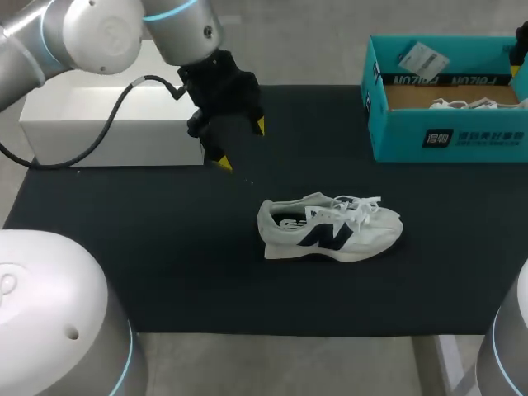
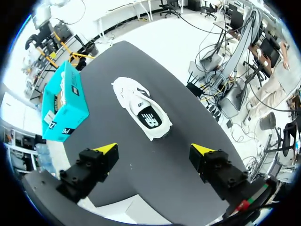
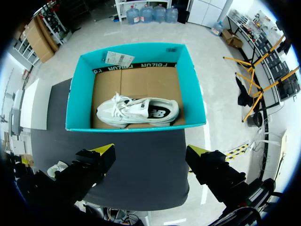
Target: Take the shoe out of the shoebox, open the shoe tongue, remove and reinsert the insole, then place the shoe into the shoebox
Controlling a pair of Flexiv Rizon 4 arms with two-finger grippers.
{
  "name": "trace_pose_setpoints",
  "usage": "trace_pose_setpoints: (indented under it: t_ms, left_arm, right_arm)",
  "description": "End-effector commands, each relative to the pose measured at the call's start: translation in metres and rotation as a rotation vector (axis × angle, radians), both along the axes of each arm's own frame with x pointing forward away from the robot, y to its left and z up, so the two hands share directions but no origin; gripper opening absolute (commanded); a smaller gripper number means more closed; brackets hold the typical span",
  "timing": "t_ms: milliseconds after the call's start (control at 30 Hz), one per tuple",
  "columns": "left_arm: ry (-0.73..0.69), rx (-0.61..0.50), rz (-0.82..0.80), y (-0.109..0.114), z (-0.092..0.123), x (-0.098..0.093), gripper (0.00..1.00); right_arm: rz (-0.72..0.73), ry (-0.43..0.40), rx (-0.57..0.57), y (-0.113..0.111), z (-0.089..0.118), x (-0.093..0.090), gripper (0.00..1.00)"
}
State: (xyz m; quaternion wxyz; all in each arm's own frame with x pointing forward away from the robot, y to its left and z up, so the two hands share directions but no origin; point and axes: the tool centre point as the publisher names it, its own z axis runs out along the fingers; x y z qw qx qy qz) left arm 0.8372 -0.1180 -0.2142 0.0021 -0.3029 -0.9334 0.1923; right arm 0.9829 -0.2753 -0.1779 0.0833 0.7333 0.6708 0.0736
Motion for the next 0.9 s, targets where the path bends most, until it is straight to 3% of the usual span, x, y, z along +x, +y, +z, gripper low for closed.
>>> trace_pose_setpoints:
  t_ms: [33, 200, 333, 633, 700, 800, 900]
  left_arm:
    - [0.427, -0.67, 0.731, 0.01, -0.001, -0.022, 1.0]
    - [0.496, -0.731, 0.85, 0.016, -0.008, -0.038, 1.0]
    - [0.506, -0.79, 0.95, 0.026, -0.013, -0.039, 1.0]
    - [0.605, -0.979, 1.157, 0.026, -0.013, -0.039, 1.0]
    - [0.609, -0.988, 1.166, 0.026, -0.013, -0.039, 1.0]
    - [0.582, -0.923, 1.047, 0.021, -0.027, -0.037, 1.0]
    - [0.568, -0.942, 0.982, 0.019, -0.039, -0.037, 1.0]
  right_arm:
    - [0.0, 0.0, 0.0, 0.0, 0.0, 0.0, 1.0]
    - [0.0, 0.0, 0.0, 0.0, 0.0, 0.0, 1.0]
    - [0.0, 0.0, 0.0, 0.0, 0.0, 0.0, 1.0]
    - [0.0, 0.0, 0.0, 0.0, 0.0, 0.0, 1.0]
    - [0.0, 0.0, 0.0, 0.0, 0.0, 0.0, 1.0]
    - [0.0, 0.0, 0.0, 0.0, 0.0, 0.0, 1.0]
    - [0.0, 0.0, 0.0, 0.0, 0.0, 0.0, 1.0]
